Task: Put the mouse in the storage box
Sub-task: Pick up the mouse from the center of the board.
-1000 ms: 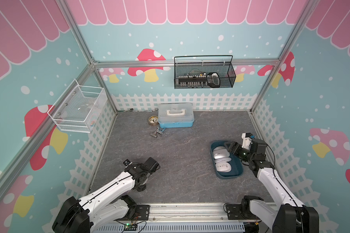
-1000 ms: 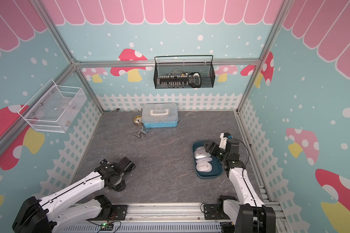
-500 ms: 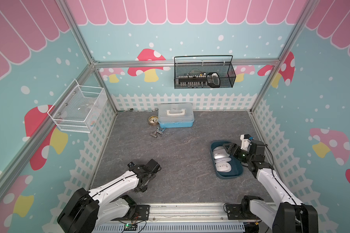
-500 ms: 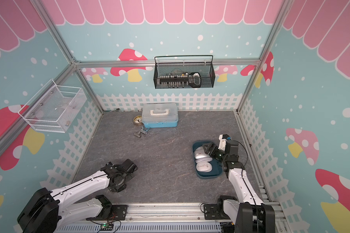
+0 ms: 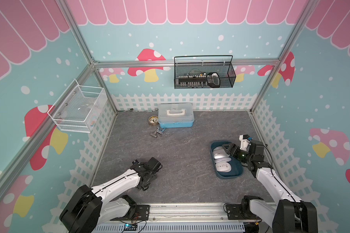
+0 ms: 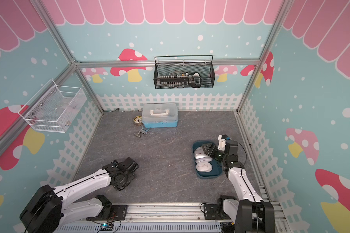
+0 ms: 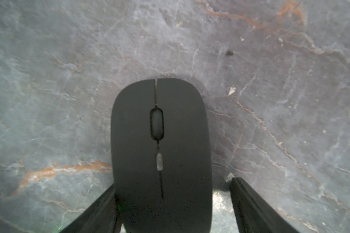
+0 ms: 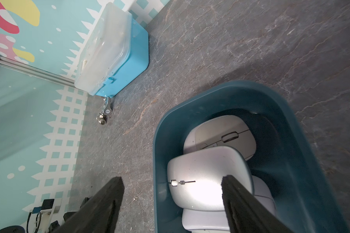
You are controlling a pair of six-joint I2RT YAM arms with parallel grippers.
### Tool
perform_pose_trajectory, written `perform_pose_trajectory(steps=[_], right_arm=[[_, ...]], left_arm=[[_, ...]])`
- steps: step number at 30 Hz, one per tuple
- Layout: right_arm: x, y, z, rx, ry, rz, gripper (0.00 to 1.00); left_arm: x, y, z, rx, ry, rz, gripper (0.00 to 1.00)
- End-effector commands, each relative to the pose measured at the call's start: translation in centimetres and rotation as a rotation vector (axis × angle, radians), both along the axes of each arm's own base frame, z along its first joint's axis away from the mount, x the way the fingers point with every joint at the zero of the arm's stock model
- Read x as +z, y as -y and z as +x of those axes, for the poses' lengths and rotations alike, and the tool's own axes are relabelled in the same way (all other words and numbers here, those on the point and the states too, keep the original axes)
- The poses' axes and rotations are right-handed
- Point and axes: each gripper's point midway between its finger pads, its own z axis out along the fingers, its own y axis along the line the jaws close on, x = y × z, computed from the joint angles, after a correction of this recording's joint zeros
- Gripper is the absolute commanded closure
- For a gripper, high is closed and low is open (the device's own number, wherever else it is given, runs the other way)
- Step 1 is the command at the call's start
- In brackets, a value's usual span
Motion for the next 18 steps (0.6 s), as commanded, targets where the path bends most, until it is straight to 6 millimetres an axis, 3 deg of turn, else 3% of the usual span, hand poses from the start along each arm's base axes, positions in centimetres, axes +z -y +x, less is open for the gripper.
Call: perform_pose_trajectory(steps=[1,3,6,11,14,18], right_arm=[[-0.3,-0.3,-0.3,0.021,0.005,-0.008,0.18],[-0.2,-0.1,-0.3,0.014,0.011,-0.019,0.18],[0.0,-0.1,-0.5,0.014,0.019,-0.022,0.18],[-0.2,-0.5,-0.9,0.031,0.009,0.000,0.18],[0.0,-1.1,-1.1,0.044,0.007,0.034,0.18],[1.2,-4.0,-1.9,0.111,0.007,0.160,0.19]], left_arm=[[-1.0,1.1,0.2,0.006,-0.021,-0.083,0.22],[-1.2,1.0,0.2,0.007,-0.028,-0.088,0.29],[-1.1,0.9,0.6,0.000,-0.019,-0.092,0.48],[0.6,1.9,1.7,-0.041,0.074,-0.155,0.57],[3.5,4.4,3.7,-0.165,0.204,-0.267,0.64],[12.0,11.6,6.9,-0.539,0.508,-0.515,0.61]])
